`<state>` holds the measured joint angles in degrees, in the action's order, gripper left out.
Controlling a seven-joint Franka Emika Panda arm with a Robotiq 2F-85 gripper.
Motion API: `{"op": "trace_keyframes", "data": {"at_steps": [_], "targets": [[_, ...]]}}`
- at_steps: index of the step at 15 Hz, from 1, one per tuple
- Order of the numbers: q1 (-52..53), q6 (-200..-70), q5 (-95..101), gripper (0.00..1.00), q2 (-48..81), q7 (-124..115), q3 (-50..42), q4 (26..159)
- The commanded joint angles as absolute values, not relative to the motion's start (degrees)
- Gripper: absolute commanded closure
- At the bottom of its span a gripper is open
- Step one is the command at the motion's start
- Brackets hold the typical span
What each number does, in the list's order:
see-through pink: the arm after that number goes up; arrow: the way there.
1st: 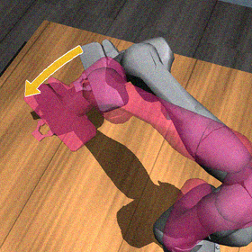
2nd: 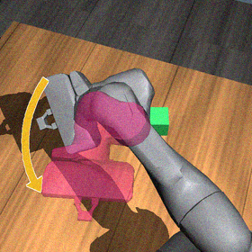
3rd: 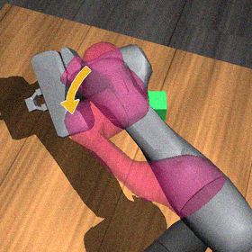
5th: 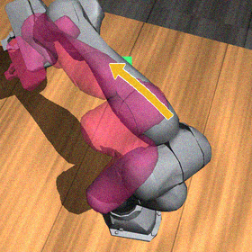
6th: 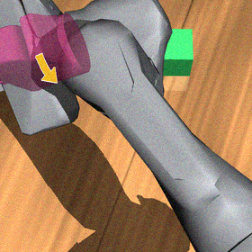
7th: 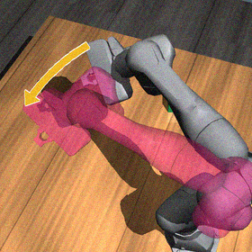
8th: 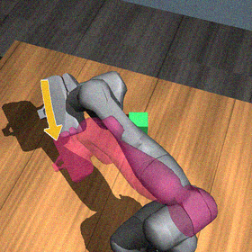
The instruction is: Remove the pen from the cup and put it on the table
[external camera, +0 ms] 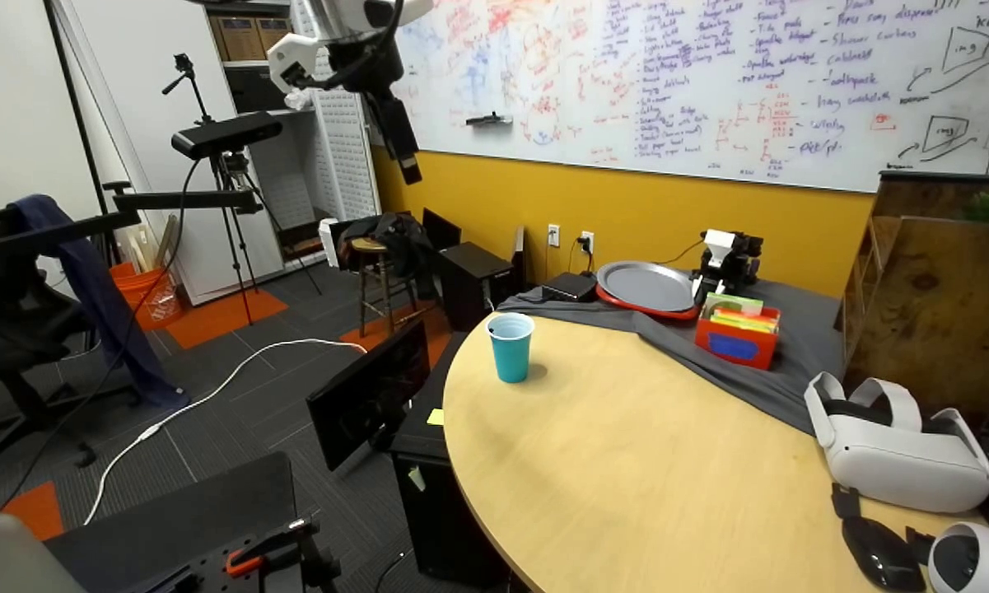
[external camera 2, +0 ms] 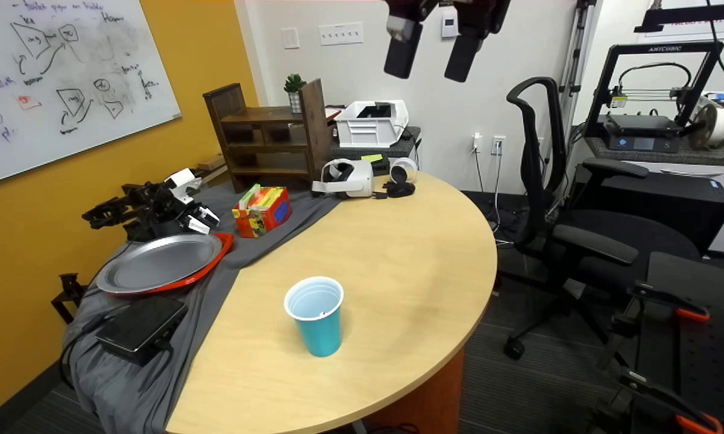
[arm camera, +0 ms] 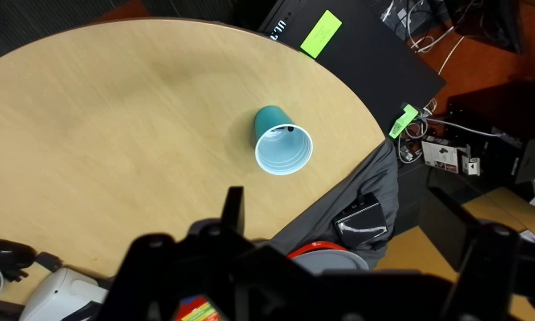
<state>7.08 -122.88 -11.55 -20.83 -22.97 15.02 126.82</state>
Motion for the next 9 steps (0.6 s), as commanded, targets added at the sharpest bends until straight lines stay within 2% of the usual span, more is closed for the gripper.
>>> {"op": "trace_keyframes", "data": {"at_steps": [1,9], "targets": [[6.8,-118.6,-10.8,0.00,-14.3,-25.0,14.4,119.8],[7.2,-112.7,-10.9,0.00,-4.7,-25.8,12.9,111.7]]}}
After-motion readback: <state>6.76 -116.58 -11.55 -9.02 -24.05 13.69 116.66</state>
